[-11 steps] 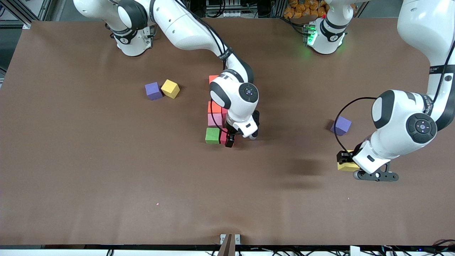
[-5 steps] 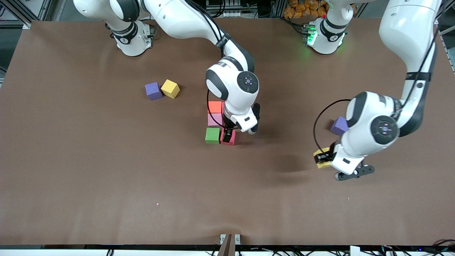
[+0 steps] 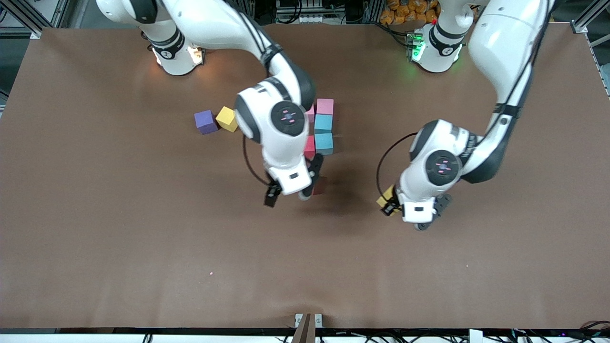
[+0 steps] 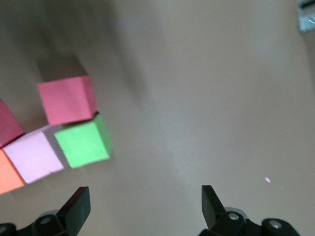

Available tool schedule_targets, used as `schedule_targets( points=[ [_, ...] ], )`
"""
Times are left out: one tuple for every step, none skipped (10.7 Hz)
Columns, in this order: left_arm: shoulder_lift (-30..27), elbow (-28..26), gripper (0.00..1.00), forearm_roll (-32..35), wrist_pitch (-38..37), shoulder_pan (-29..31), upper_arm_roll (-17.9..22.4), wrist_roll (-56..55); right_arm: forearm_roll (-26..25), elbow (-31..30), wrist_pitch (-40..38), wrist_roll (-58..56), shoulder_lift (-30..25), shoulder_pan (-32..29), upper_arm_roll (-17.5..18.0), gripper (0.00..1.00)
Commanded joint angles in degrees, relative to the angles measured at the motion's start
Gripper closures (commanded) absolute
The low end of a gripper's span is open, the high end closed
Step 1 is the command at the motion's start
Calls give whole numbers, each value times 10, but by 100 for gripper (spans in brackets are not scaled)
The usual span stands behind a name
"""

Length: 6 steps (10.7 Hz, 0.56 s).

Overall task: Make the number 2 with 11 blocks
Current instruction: 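Open the right gripper and withdraw it while the left gripper carries yellow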

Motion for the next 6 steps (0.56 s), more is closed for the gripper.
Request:
schedule_targets(
  points=[
    [23,13,50,10,12,-18,5,-95,7,-12,-13,7,-34,-40,9,0],
    [29,14,50,10,15,-33,8,-126,8,-12,-12,16,-44,-59,9,0],
    [30,14,50,9,15,-36,8,-171,14,-12,-15,16,-56,-76,9,0],
    [30,13,50,4,20,-37,5,-217,17,-19,-23,16,-68,-96,9,0],
    [30,13,50,3,26,-52,2,-275,23,-48,-19,15,-94,-120,17,0],
    [39,14,50,5,32,-76,6,-332,26,-86,-11,15,-124,-147,34,0]
  ],
)
